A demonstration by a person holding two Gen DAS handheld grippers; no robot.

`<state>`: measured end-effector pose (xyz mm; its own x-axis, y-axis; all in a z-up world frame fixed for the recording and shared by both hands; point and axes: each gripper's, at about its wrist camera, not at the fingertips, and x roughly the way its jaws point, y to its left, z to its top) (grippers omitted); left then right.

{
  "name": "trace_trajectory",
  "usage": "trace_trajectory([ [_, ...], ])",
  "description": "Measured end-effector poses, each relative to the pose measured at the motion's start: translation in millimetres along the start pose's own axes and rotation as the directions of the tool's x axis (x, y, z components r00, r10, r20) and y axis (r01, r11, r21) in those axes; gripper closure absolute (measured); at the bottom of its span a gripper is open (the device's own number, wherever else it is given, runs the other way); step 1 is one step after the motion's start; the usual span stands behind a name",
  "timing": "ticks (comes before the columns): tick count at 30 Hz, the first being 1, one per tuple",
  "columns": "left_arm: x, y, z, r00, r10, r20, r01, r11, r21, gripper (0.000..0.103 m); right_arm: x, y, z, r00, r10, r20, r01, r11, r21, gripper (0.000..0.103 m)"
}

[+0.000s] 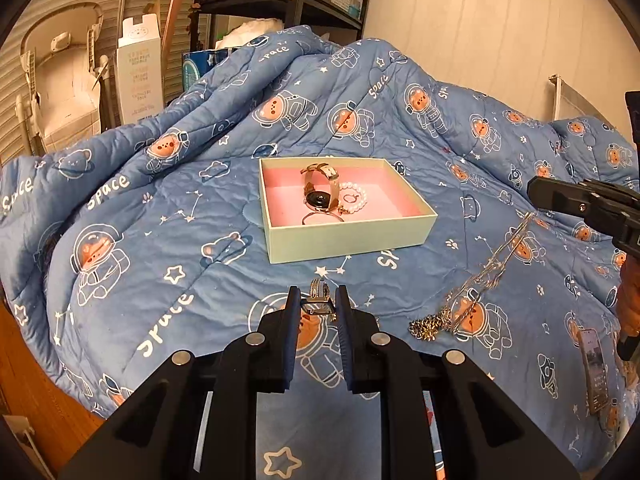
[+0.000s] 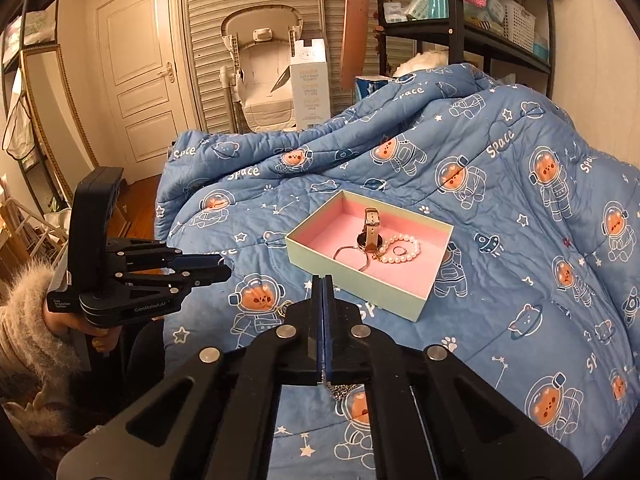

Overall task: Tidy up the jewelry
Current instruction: 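Grasp the gold earrings with the left tool while the right tool lifts the chains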

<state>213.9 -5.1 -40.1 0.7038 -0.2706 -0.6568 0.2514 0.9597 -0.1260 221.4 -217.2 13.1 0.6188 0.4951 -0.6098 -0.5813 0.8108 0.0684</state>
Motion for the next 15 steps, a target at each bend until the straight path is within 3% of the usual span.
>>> trace_trajectory([
  [7,4,-2,-2,1.000,-0.007,-0.007,0.007,1.000,0.003,0.086,10,-2,-11,0.999,0.003,-0.038,-0.003,1.000,0.014,0.103],
  [11,7,-1,-6,1.000,-0.007,-0.020,0.007,1.000,-0.001,0.086,29,-9,-31,0.993,0.047,-0.105,-0.042,0.998,0.051,0.102],
  [15,9,1,-8,1.000,-0.004,-0.028,0.004,1.000,-0.002,0.086,56,-8,-61,0.972,0.059,-0.229,-0.046,0.997,0.058,0.101],
])
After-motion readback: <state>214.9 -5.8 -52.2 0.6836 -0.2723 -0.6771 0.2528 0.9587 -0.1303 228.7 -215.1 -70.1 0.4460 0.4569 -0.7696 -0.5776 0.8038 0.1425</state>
